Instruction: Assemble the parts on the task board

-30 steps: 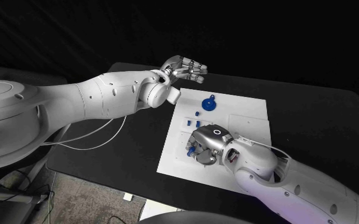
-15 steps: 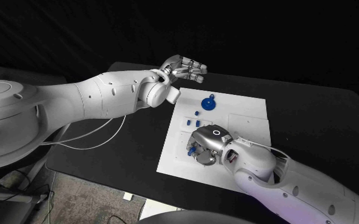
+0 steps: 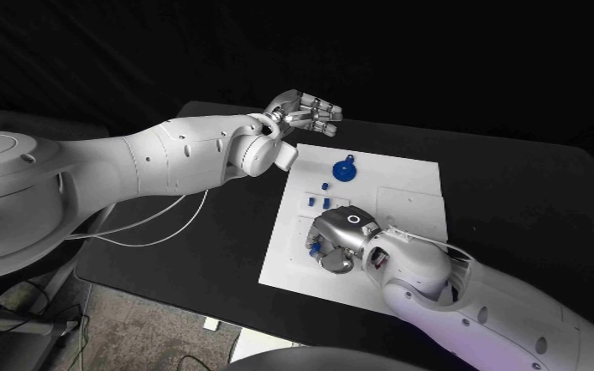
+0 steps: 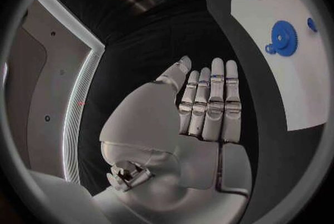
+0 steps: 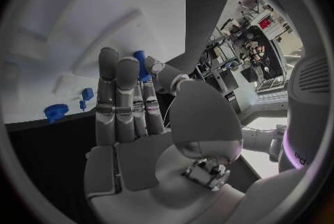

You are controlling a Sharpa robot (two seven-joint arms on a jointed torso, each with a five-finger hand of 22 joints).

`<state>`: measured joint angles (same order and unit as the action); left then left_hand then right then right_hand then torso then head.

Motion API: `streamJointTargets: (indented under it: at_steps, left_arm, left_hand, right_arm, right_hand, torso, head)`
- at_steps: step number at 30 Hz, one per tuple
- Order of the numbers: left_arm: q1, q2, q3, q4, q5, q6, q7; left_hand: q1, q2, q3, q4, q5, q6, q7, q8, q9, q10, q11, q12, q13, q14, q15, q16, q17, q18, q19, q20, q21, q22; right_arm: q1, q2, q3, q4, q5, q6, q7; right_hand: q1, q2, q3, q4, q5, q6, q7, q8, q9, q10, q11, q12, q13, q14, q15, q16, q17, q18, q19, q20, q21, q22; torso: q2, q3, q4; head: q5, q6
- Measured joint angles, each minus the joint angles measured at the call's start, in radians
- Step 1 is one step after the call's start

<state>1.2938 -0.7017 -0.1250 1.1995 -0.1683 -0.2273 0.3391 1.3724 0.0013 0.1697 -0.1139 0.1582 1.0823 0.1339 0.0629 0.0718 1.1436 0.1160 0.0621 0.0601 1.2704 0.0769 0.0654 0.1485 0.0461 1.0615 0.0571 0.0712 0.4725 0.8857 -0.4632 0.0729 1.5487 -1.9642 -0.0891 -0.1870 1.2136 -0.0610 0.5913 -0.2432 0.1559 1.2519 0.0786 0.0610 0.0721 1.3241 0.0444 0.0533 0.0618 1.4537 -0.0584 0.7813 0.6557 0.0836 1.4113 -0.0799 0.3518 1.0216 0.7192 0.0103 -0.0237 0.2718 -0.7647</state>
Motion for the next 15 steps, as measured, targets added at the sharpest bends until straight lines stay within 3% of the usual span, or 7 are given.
streamJointTargets:
  at_steps: [3,6,15]
  left_arm:
    - [0.0,0.0,0.0,0.0,0.0,0.001,-0.001]
    - [0.0,0.0,0.0,-0.001,0.0,0.002,-0.001]
    - [0.0,0.0,0.0,-0.001,0.0,0.004,-0.003]
  left_hand:
    - [0.0,0.0,0.0,0.0,0.0,0.0,0.0,0.0,0.0,0.0,0.0,0.0,0.0,0.0,0.0,0.0,0.0,0.0,0.0,0.0,0.0,0.0]
    - [0.0,0.0,0.0,0.0,0.0,0.0,0.0,0.0,0.0,0.0,0.0,0.0,0.0,0.0,0.0,0.0,0.0,0.0,0.0,0.0,0.0,0.0]
    - [0.0,0.0,0.0,0.0,0.0,0.0,0.0,0.0,0.0,0.0,0.0,0.0,0.0,0.0,0.0,0.0,0.0,0.0,0.0,0.0,0.0,0.0]
  right_arm:
    - [0.003,0.005,-0.008,-0.003,0.0,-0.001,0.0]
    - [0.005,0.008,-0.012,-0.006,0.001,-0.005,0.0]
    - [0.005,0.009,-0.02,-0.013,0.006,-0.021,0.0]
  right_hand:
    - [0.0,0.0,-0.091,0.006,0.016,0.0,0.0,0.0,0.0,0.001,-0.01,0.003,0.002,0.002,0.002,0.0,-0.001,0.0,0.0,0.0,-0.015,-0.01]
    - [-0.002,0.002,-0.136,0.008,0.007,-0.006,0.001,0.004,0.0,-0.002,-0.016,0.004,0.001,0.002,0.002,0.0,-0.003,0.0,0.001,-0.001,-0.024,-0.021]
    - [-0.01,0.007,-0.157,0.006,0.007,-0.045,0.007,0.005,-0.005,-0.031,-0.005,0.004,-0.001,0.003,0.003,0.0,-0.003,0.0,0.013,0.001,-0.038,-0.037]
  torso:
    - [0.0,-0.0001,0.0006]
    - [0.0,-0.0001,0.0007]
    - [0.0,0.0005,-0.0003]
  head:
    - [-0.001,-0.001]
    - [-0.002,-0.002]
    - [-0.001,-0.003]
